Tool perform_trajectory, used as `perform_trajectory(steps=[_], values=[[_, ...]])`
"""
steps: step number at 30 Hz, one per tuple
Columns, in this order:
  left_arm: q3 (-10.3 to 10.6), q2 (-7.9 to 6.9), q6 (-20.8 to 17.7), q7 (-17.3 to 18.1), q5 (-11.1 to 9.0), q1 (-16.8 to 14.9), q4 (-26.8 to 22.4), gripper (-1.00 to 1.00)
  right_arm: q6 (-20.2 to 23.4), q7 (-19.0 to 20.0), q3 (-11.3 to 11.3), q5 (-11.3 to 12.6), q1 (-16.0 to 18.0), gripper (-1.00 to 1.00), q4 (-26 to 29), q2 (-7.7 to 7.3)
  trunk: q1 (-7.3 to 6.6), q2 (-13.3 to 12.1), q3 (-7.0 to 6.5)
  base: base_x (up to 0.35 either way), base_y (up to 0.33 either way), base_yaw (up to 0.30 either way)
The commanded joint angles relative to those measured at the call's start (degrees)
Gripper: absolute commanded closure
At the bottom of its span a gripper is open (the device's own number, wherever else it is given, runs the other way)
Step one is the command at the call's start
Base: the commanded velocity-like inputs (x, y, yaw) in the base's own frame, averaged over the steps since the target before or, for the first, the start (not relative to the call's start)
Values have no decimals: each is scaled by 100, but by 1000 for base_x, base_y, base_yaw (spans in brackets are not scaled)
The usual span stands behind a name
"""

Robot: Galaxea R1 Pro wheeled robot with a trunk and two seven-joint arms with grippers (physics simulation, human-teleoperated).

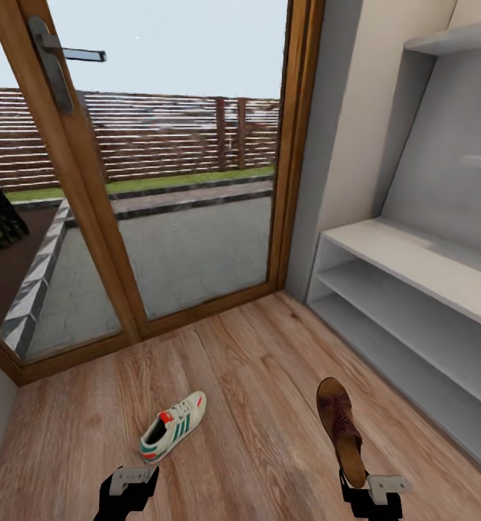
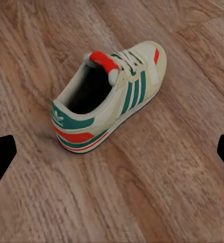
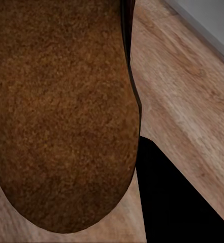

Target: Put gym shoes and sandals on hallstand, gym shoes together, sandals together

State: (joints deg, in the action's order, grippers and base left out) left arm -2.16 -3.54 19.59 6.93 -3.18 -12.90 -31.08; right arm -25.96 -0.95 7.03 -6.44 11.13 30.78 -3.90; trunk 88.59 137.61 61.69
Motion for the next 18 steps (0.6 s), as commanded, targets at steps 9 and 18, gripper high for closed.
perform_trajectory(steps=[9,18], values=[[-22,2,10,54,-42,-2,6,-100,-14,-2,21,-39,3,100,-2,3,1,1,-18,211,214,-182],[-22,2,10,54,-42,-2,4,-100,-14,-2,23,-41,3,100,-2,3,1,1,-48,56,254,-238]])
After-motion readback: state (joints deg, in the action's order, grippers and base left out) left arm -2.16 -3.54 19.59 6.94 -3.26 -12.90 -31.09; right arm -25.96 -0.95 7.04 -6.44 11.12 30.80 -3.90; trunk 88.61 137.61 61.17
